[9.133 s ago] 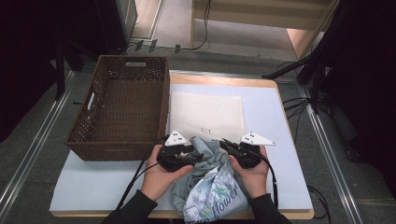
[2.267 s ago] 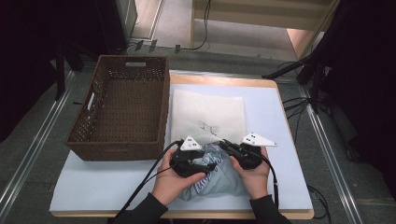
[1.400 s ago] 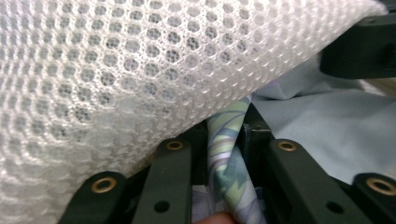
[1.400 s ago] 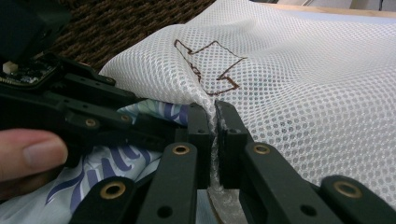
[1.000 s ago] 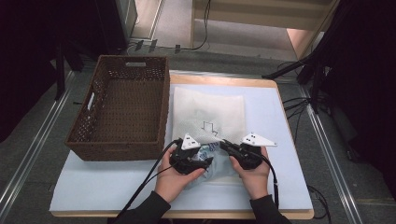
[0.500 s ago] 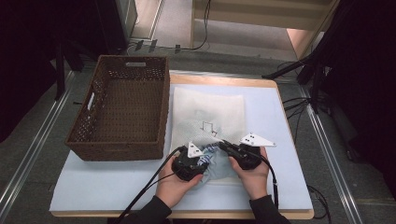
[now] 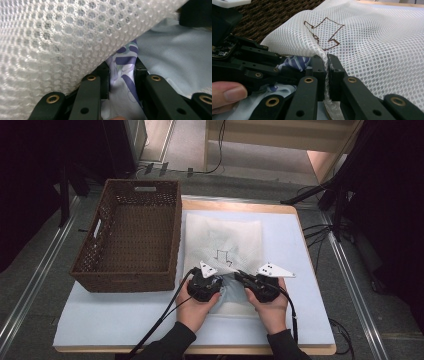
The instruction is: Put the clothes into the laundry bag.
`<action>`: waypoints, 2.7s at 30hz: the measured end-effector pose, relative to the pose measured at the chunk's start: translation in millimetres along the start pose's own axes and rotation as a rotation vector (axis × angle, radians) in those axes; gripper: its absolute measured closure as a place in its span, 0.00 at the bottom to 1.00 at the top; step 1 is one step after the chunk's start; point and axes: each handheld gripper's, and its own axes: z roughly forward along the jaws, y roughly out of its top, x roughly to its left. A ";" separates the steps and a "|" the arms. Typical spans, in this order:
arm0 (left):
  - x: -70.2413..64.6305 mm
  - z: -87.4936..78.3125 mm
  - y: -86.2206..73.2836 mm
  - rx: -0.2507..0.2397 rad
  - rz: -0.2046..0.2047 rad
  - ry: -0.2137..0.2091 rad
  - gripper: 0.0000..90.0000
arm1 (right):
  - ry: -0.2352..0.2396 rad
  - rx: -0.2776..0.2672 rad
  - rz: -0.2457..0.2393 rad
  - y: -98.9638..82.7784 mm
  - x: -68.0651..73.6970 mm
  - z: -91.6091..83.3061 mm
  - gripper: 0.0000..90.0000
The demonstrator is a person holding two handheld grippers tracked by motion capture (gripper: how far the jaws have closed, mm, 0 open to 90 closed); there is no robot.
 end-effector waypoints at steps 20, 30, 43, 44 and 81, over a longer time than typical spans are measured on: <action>-3.3 -50.6 -31.1 0.065 0.101 -0.139 0.45 | -0.001 -0.002 0.012 0.2 -2.7 -1.1 0.96; -6.6 -29.5 -27.3 0.108 0.072 -0.120 0.88 | -0.001 0.002 0.007 -0.5 -2.0 0.1 0.96; -5.7 9.6 8.1 0.069 0.052 0.005 0.90 | 0.002 0.004 0.005 -0.9 -1.6 0.5 0.96; -4.1 11.5 9.6 0.064 0.045 0.018 0.90 | 0.002 0.003 0.007 -1.1 -1.4 0.8 0.96; -3.9 -14.9 -21.6 0.074 0.048 -0.070 1.00 | 0.001 0.016 0.005 -2.7 -2.6 3.0 0.96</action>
